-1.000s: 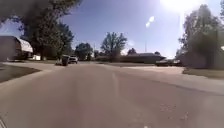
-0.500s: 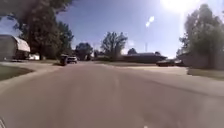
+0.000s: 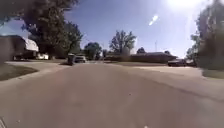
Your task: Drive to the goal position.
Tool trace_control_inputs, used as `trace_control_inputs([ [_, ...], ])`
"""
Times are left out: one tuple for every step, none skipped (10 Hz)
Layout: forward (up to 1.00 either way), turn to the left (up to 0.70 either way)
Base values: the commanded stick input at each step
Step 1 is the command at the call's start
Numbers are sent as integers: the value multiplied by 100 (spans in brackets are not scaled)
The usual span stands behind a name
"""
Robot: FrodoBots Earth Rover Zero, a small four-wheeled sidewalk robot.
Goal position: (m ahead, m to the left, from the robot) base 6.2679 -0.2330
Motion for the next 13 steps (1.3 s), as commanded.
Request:
trace_control_inputs([
  [100,40],
  [100,40],
  [100,40],
  [100,40],
  [100,0],
  [100,0],
  [100,0],
  [100,0],
  [100,0],
  [100,0],
  [100,0],
  [100,0],
  [100,0],
])
